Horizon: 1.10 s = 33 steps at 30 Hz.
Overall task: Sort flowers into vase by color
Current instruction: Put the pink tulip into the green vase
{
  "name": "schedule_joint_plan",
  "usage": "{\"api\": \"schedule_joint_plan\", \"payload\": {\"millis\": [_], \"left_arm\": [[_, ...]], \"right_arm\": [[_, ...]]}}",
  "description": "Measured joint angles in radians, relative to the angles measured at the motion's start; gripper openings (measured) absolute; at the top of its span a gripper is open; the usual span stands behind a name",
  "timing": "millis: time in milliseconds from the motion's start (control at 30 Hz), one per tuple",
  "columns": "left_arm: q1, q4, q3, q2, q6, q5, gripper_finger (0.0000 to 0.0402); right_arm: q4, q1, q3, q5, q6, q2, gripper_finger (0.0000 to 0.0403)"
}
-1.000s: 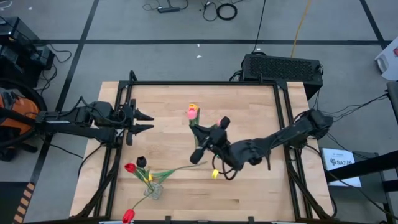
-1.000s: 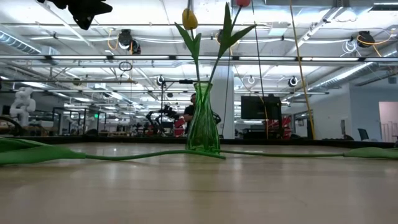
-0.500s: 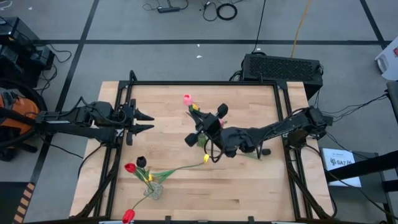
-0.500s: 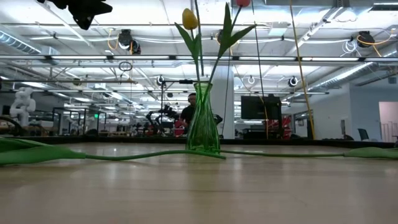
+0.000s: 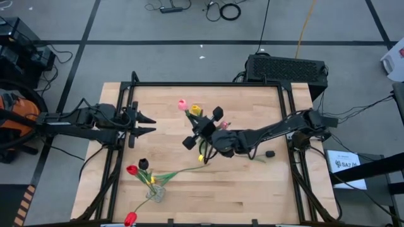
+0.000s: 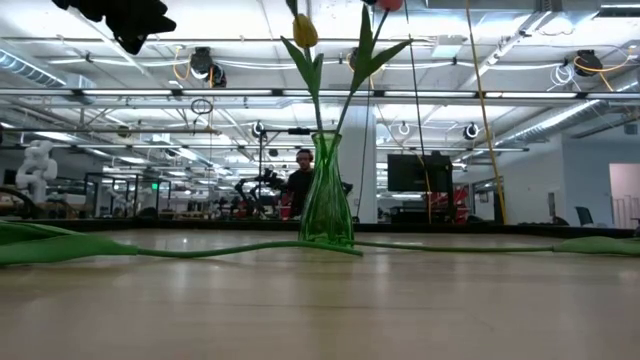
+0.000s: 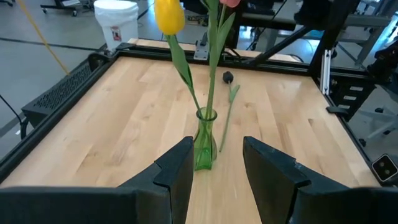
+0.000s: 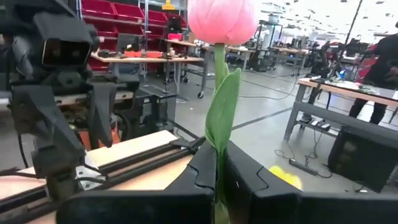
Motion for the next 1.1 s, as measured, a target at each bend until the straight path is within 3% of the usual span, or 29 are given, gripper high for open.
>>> {"api": "schedule_joint_plan", "payload": {"millis": [167, 367, 567, 767, 1100], "left_arm": [[0.000, -0.003, 0.000, 0.000, 0.000, 0.005, 0.0145], [0.000, -0.004, 0.000, 0.000, -0.001, 0.032, 0.0145], [0.000, -0.004, 0.000, 0.000, -0.001, 0.044, 0.0145], [0.000, -0.004, 0.000, 0.000, -0.001, 0.044, 0.0145], [0.000, -0.004, 0.000, 0.000, 0.000, 0.044, 0.0145]], "right_arm": [[0.005, 0.004, -0.001, 0.010, 0.010, 0.023, 0.0004], [0.016, 0.024, -0.043, 0.152, 0.023, 0.011, 0.0004], [0.196, 0.029, -0.163, 0.124, 0.083, 0.011, 0.0004], [0.439, 0.029, -0.226, 0.127, -0.083, 0.011, 0.0004], [0.429, 0.029, -0.226, 0.131, -0.148, 0.009, 0.0004]]}}
